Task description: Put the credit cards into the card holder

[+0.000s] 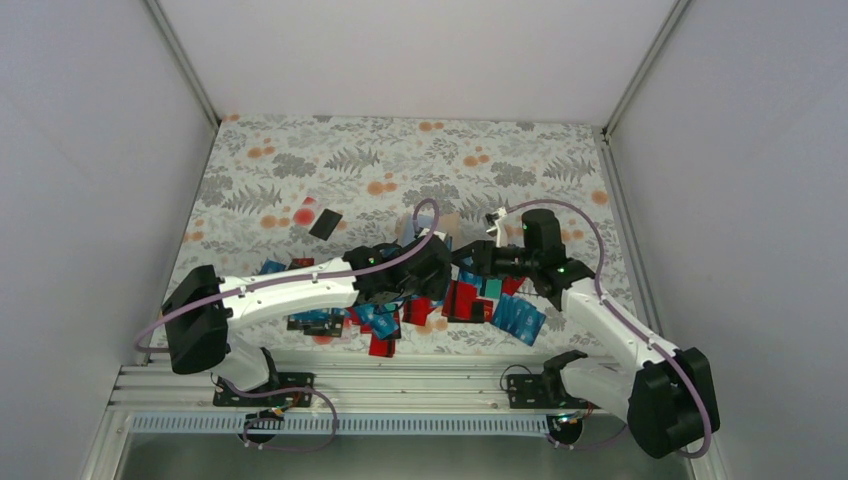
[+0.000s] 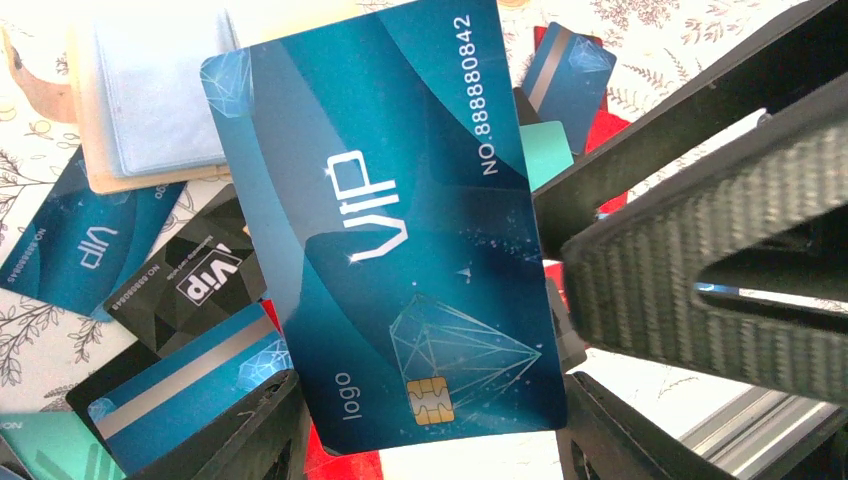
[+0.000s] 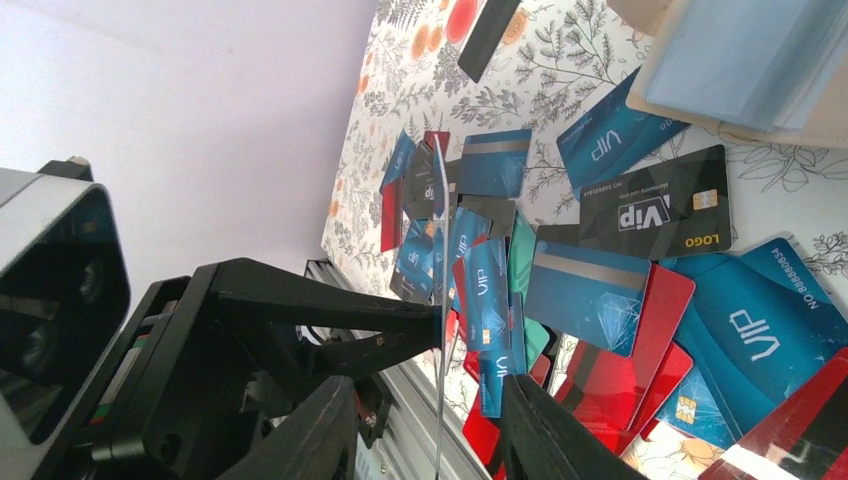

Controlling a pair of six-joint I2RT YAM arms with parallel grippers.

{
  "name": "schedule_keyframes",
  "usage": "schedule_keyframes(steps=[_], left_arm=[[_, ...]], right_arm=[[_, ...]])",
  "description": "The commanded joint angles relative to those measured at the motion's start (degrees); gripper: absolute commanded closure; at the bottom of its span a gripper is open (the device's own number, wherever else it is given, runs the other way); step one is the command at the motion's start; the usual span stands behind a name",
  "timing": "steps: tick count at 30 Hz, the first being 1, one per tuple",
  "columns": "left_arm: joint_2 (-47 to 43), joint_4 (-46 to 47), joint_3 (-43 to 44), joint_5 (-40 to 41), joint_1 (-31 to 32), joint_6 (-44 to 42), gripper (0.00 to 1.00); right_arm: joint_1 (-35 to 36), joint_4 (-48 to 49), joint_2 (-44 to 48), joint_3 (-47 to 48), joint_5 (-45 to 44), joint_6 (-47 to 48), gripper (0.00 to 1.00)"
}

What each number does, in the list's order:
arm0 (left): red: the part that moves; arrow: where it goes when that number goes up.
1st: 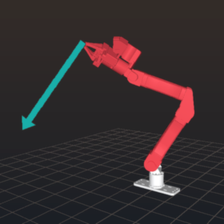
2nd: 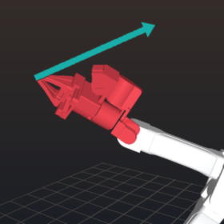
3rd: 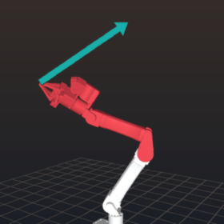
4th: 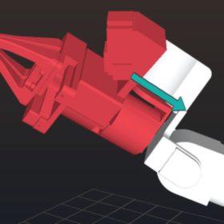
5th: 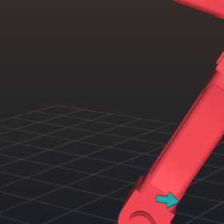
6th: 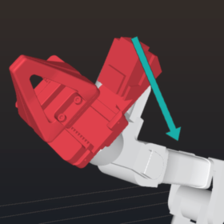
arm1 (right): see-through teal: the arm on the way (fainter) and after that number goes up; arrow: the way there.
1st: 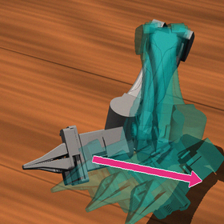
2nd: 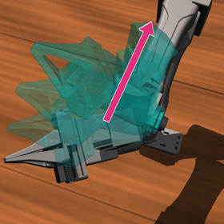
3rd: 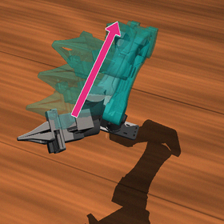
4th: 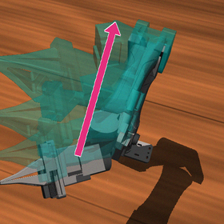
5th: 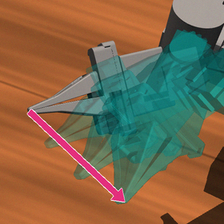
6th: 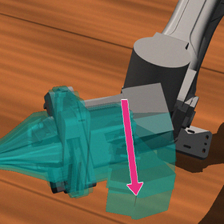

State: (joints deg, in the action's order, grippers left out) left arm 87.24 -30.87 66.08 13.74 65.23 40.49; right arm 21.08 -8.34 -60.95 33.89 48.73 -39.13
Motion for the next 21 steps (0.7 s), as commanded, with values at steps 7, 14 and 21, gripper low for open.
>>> schedule_keyframes(steps=[7,14,21], left_arm=[[-1.7,2.0,-0.8,-0.6,-0.2,-1.0,0.4],[-1.5,2.0,-1.0,-0.5,-0.2,-1.2,0.4],[-1.6,2.4,-1.2,0.0,-0.2,-1.8,0.33]], right_arm=[[1.3,2.2,-1.9,1.4,0.8,-1.0,0.76],[1.8,2.8,-2.8,1.7,0.8,-1.3,0.92],[1.9,1.6,-3.3,2.3,-0.4,-0.6,0.96]])
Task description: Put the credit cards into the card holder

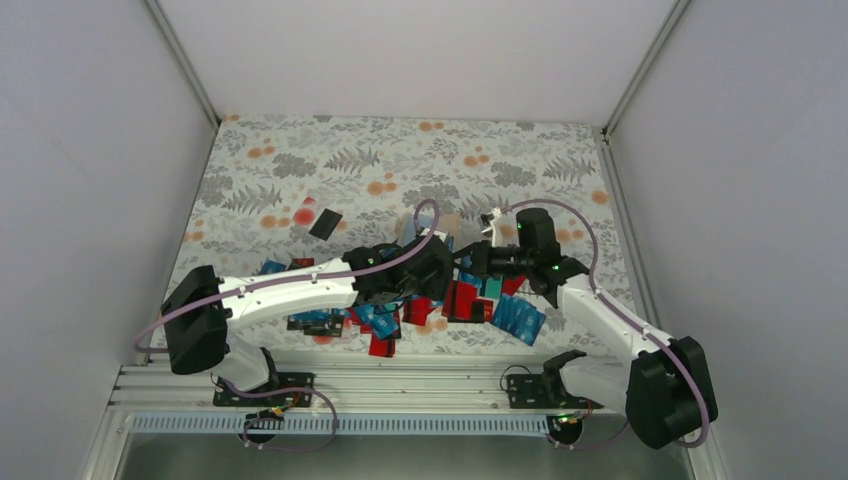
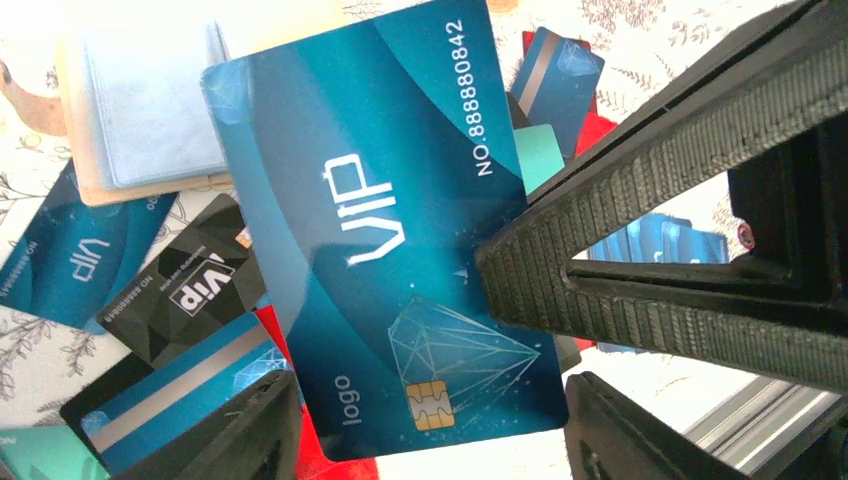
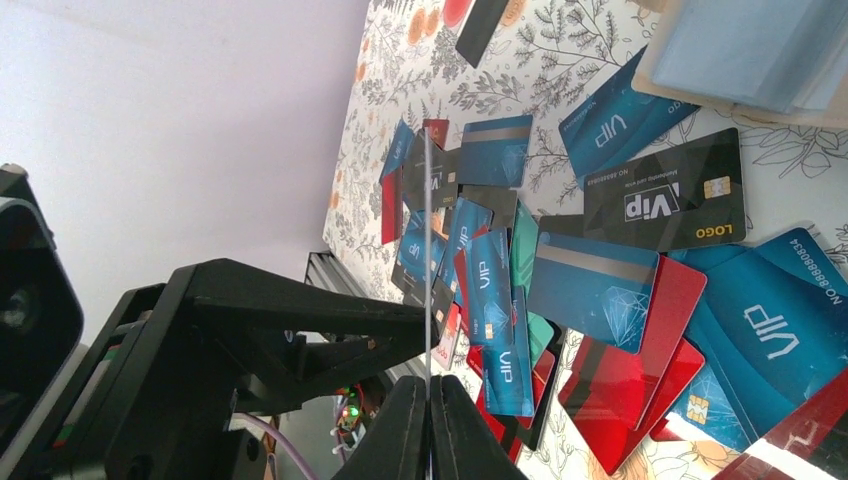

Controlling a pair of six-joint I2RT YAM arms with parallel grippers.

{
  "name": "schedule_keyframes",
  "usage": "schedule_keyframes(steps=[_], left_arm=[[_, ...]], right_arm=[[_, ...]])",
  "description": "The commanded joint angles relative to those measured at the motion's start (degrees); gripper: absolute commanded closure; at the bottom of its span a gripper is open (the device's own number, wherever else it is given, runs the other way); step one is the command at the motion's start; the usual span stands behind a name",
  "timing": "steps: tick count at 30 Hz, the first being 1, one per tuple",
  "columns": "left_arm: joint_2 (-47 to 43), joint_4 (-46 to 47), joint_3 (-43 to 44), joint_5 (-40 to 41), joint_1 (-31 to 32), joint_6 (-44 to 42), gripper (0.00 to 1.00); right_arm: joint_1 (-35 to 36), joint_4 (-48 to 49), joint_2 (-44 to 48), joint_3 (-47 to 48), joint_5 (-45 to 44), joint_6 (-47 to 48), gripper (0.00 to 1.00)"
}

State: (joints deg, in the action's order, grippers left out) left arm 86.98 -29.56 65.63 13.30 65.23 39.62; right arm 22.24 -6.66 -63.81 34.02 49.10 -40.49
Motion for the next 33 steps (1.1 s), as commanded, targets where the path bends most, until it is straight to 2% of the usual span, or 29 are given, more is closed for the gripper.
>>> schedule_keyframes(steps=[1,4,8,15,19,30,33], left_arm=[[-1.6,0.9,-0.9,1.0,-0.3,-0.9,0.28],[-2.4,0.7,-1.5,1.6,-1.3,-1.7,0.17],[-4.0,0.8,-2.5,1.2,-4.4,-3.8,0.09],[-4.7,5.7,-6.5,-5.1,-14.1,-9.7,0.05],[-1.7,7.8,-5.4,-8.4,-18.0,-13.3,0.0],[8.8,11.4,0.9,-16.8,-25.4,-18.3,0.0],[11.9,10.9,2.8,-18.5,-27.5,-18.5,0.13]], right_arm=[[0.7,-0.8,-0.4,2.6,-1.8,1.1,0.96],[0.5,-3.9,-1.5,4.3,-5.3,2.5,0.96],[0.1,-5.3,-4.6,6.2,-6.9,3.2,0.96],[-0.3,-6.8,-14.0,11.9,-7.8,4.4,0.96],[-1.0,-8.9,-20.0,17.0,-8.5,5.8,0.96],[-5.2,-14.3,-34.2,26.2,-5.6,9.5,0.96],[-5.7,-16.4,-37.6,28.9,-4.6,10.7,0.96]])
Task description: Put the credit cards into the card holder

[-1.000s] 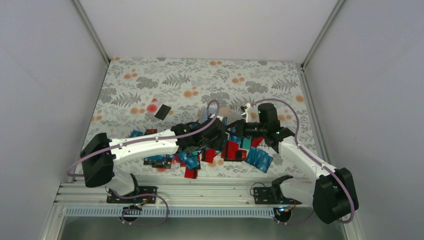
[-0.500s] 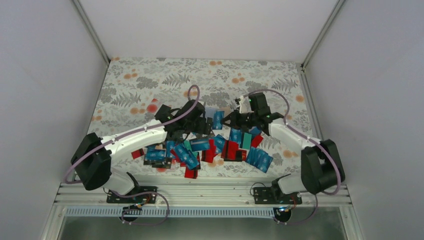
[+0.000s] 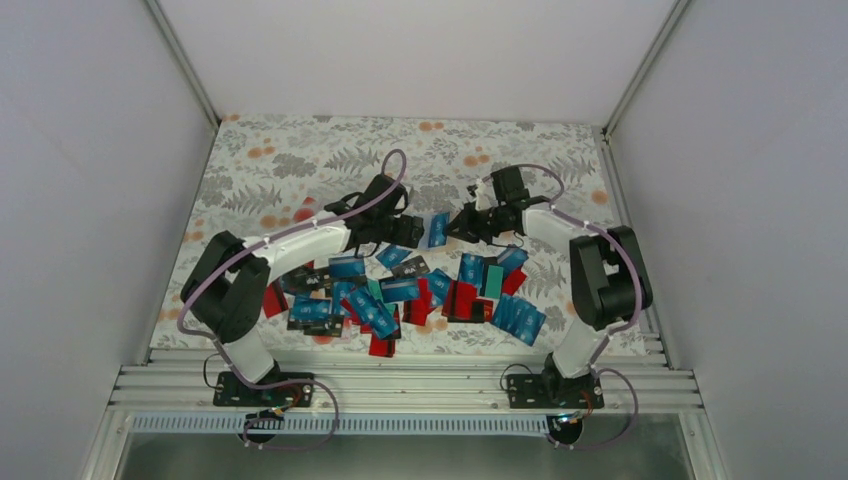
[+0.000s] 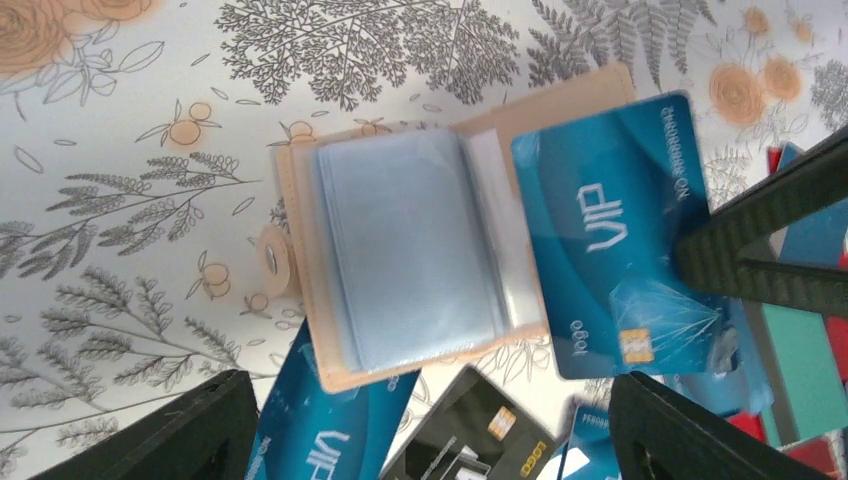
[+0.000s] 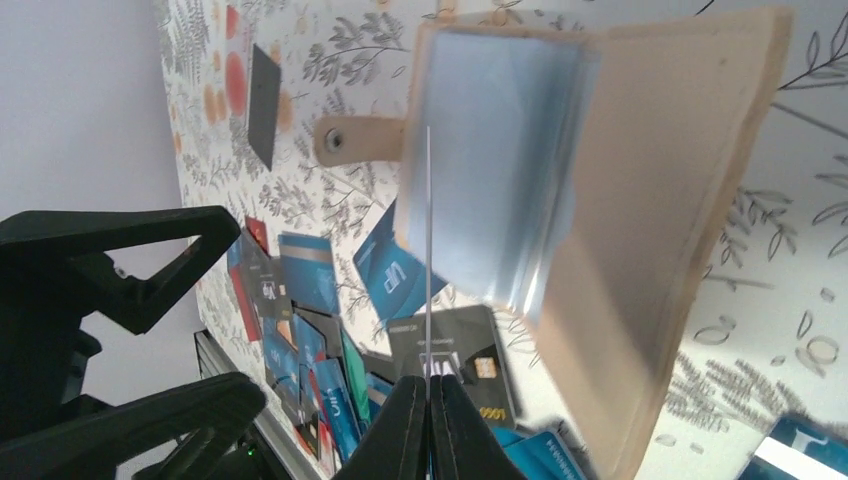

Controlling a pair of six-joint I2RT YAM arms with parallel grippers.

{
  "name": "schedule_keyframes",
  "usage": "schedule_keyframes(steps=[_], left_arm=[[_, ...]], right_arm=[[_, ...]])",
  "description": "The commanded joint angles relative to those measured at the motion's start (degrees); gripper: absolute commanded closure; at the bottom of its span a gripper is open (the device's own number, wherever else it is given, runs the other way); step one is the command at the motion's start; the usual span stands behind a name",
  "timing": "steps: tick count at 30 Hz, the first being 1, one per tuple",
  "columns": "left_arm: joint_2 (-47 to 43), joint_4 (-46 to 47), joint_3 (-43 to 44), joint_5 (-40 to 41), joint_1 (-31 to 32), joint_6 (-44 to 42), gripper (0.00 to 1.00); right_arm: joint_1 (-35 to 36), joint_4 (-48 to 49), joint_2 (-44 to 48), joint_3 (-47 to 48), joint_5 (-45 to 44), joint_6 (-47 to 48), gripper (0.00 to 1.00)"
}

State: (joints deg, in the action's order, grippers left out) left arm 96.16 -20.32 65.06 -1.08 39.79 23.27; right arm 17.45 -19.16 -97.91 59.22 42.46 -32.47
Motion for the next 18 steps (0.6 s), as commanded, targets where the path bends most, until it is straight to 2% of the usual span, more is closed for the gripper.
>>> schedule_keyframes(steps=[1,4,18], left_arm=[[3.6,1.5,3.8,-4.7,-2.9,-2.1,0.2],[6.7,0.8,5.0,-5.5,-4.8,-2.4,0.27],[15.2,-1.6,9.6,-0.6,-6.0,-4.1,0.28]], right_arm=[[-1.0,-4.0,-4.2,4.1,2.4,2.8,0.96],[-1.3,-4.4,-5.7,5.0,2.6,3.1,0.96],[-1.8,-5.6,-10.5,7.5,2.5,4.1,0.96]])
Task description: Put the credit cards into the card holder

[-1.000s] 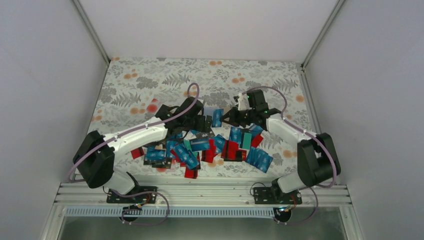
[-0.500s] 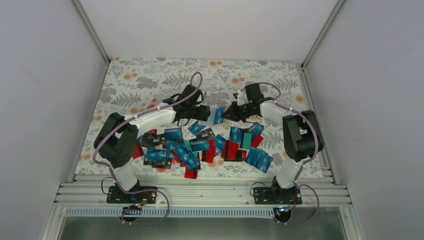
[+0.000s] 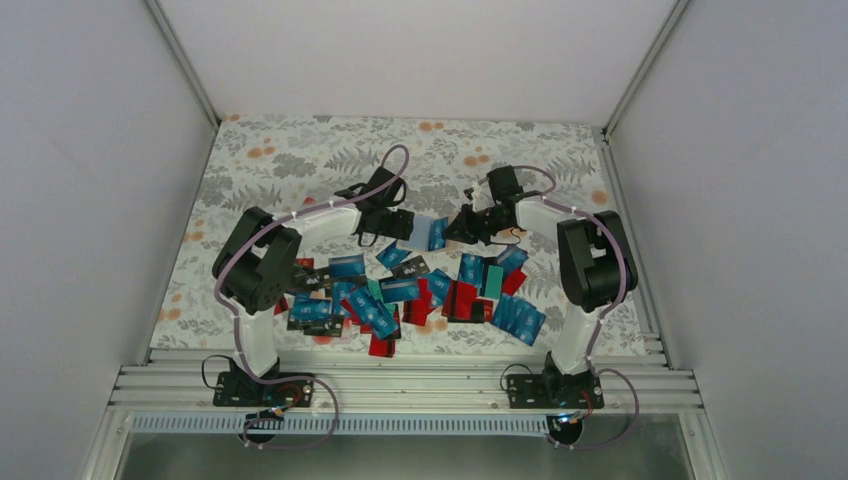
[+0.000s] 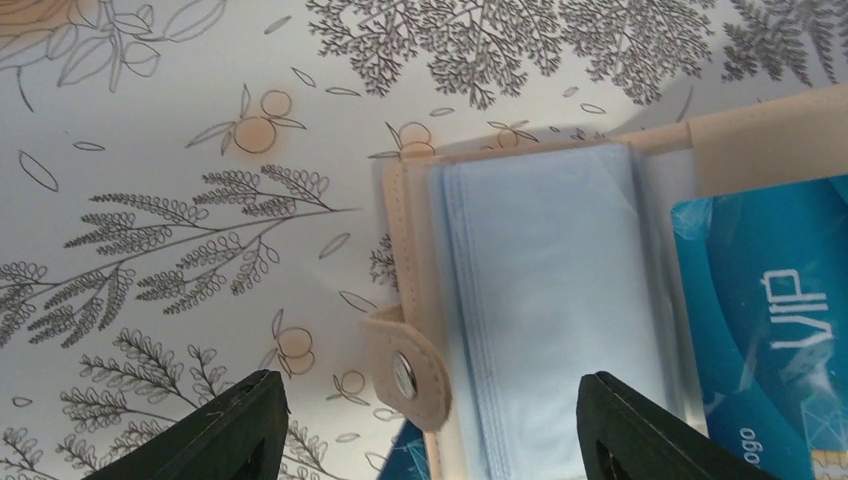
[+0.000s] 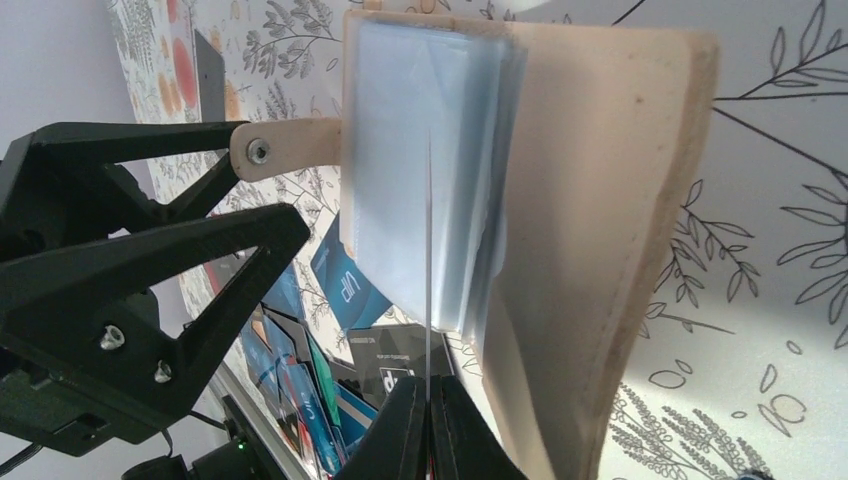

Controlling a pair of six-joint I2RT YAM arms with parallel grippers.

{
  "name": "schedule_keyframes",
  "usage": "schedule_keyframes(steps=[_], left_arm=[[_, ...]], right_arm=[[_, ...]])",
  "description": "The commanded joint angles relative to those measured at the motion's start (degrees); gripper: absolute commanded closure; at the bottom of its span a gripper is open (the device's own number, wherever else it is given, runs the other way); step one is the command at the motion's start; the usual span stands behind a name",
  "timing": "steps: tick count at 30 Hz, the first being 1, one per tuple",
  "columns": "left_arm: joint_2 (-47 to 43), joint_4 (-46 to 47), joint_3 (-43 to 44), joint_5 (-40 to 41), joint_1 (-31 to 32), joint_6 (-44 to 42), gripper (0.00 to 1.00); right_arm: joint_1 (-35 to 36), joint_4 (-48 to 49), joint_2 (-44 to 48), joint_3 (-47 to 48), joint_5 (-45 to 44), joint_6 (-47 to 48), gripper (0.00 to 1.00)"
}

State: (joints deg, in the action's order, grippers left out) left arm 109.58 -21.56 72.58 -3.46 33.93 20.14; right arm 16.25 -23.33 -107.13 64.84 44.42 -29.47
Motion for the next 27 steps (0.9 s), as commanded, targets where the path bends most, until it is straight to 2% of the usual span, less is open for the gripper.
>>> schedule_keyframes(steps=[1,15,27], left_arm=[[2.2,-0.1,2.2,1.8,-0.1,-1.0,0.29],[5.3,0.6,3.0,3.2,-0.2,-1.1,0.56],[6.1,1.4,2.0,2.4,-0.2,-1.0,0.68]], right_arm=[[-0.6,-1.7,-1.6,2.1,0.3,1.2,0.96],[-0.8,-1.8,-5.0,4.2,1.2,1.3,0.96],[-0.8,-0.8,-5.7,4.9,2.9,0.9,0.96]])
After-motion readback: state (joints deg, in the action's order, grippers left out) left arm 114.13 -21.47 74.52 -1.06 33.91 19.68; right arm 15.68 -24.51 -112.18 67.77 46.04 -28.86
